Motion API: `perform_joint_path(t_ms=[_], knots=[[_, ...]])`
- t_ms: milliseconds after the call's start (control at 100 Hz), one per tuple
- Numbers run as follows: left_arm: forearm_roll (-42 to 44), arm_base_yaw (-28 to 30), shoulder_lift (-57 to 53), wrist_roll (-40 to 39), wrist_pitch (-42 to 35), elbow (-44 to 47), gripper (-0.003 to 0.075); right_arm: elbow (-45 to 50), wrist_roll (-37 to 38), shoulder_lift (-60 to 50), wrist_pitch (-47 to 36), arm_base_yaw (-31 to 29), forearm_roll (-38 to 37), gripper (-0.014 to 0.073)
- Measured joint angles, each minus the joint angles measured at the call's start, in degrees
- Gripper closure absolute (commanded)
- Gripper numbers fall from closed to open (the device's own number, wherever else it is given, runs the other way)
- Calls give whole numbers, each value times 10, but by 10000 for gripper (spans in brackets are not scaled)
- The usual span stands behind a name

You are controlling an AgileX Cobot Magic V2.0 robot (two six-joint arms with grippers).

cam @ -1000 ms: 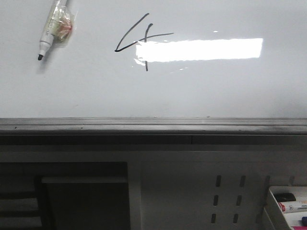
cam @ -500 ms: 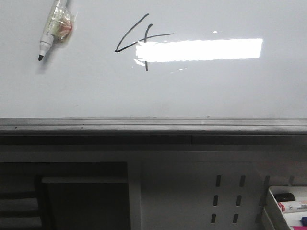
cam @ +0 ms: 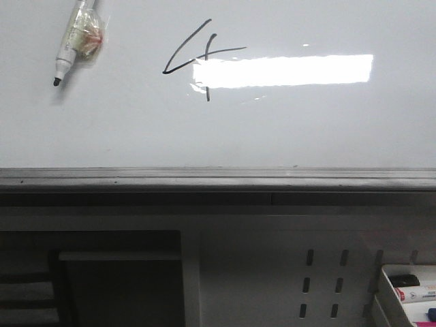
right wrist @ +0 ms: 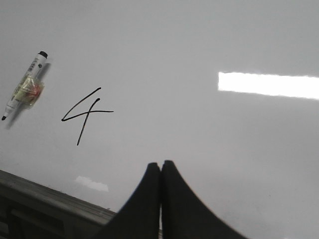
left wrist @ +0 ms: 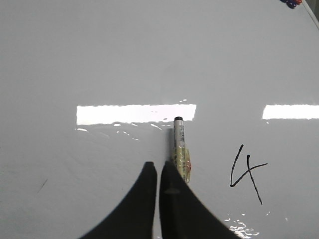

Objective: Write number 4 on whiteboard

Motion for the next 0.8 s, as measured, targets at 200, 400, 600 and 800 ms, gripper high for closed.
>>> perform_joint_path(t_ms=[200, 400, 600, 800], knots=[[0, 0, 0, 0, 0, 0, 741, 0, 0, 0, 0, 0, 0, 661], [0, 0, 0, 0, 0, 0, 741, 0, -1, 0, -1, 0, 0, 661], [0, 0, 0, 0, 0, 0, 741, 0, -1, 0, -1, 0, 0, 661], [168, 37, 1, -113, 4, 20, 741, 0, -1, 0, -1, 0, 0, 661]])
